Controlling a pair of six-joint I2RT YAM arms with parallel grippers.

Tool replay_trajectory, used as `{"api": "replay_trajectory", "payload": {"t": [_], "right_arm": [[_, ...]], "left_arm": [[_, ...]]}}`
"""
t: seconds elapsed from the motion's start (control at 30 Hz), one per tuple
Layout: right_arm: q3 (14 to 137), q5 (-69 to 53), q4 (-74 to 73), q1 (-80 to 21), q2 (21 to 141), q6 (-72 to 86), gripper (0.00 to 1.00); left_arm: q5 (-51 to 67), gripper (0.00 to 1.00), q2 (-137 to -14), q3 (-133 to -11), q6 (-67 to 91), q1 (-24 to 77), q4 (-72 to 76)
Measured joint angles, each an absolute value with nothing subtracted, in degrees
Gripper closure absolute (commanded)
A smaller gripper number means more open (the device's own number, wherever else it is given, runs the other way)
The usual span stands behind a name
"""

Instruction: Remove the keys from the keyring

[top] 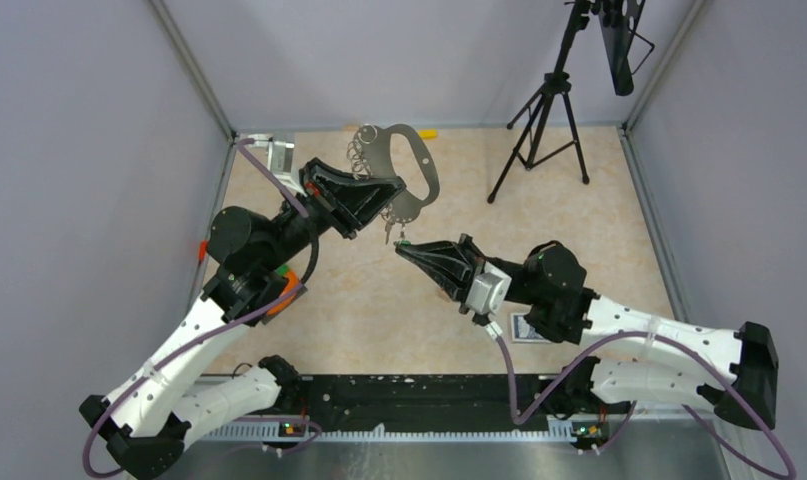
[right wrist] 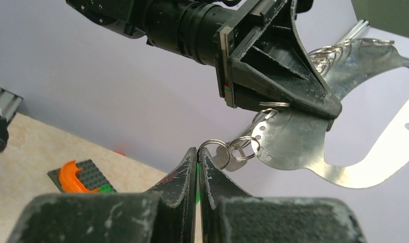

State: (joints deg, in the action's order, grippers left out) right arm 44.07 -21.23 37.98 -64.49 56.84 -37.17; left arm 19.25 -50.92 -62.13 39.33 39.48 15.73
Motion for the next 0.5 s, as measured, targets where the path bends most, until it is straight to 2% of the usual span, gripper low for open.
{"api": "replay_trajectory", "payload": {"t": [0.5], "right_arm": [[52.8, -23.2, 17.5, -64.5, 58.2, -63.1, 1.00]], "left_arm": [[18.5, 1.00, -51.0, -62.1, 39.5, 39.5, 14.1]]}}
